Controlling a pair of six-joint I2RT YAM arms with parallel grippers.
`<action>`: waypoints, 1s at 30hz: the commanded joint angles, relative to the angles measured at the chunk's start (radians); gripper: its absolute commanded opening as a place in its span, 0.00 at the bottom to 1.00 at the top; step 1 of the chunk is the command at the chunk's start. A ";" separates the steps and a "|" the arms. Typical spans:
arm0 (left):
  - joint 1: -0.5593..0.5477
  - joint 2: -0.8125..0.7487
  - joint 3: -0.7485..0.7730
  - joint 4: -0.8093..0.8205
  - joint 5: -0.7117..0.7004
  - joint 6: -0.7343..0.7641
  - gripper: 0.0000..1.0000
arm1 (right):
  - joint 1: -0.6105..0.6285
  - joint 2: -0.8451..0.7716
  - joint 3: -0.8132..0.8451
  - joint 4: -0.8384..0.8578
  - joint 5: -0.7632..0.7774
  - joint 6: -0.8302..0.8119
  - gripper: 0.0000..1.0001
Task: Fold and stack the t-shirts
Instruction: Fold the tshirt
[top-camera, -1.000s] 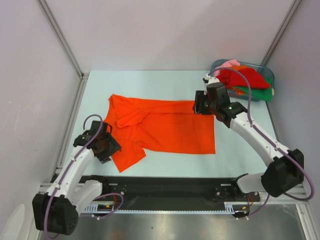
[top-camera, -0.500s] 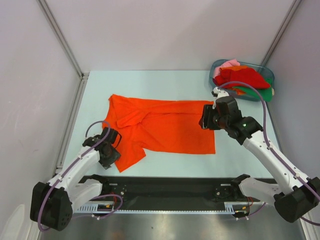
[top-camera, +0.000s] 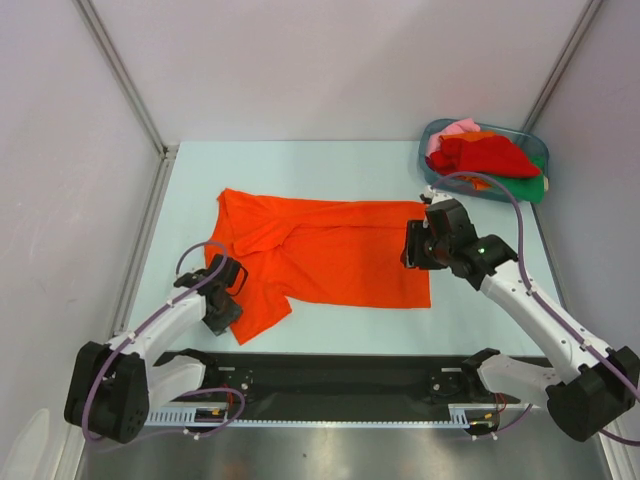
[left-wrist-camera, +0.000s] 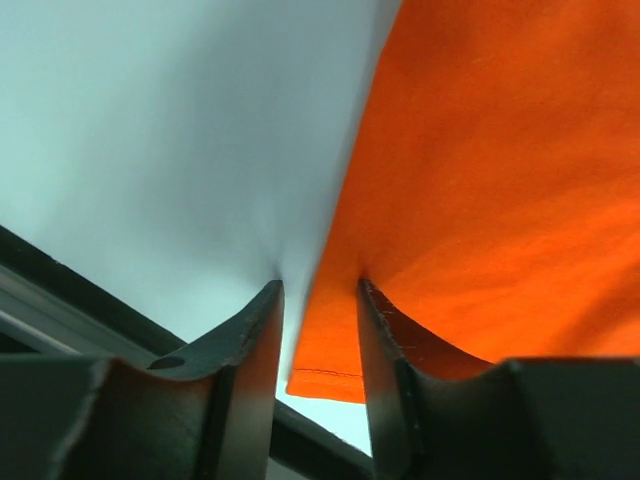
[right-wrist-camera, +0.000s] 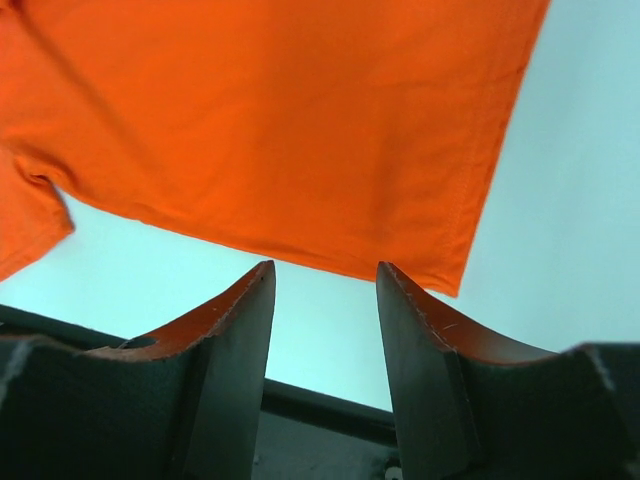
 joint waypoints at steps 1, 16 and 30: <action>-0.008 0.012 -0.035 0.050 -0.002 -0.015 0.38 | 0.005 0.027 0.050 -0.059 0.062 0.017 0.50; -0.008 -0.103 0.016 0.039 0.028 0.088 0.00 | -0.136 0.015 -0.230 -0.084 -0.010 0.235 0.56; -0.010 -0.246 0.085 0.030 0.073 0.128 0.00 | -0.287 -0.010 -0.428 0.138 -0.057 0.436 0.47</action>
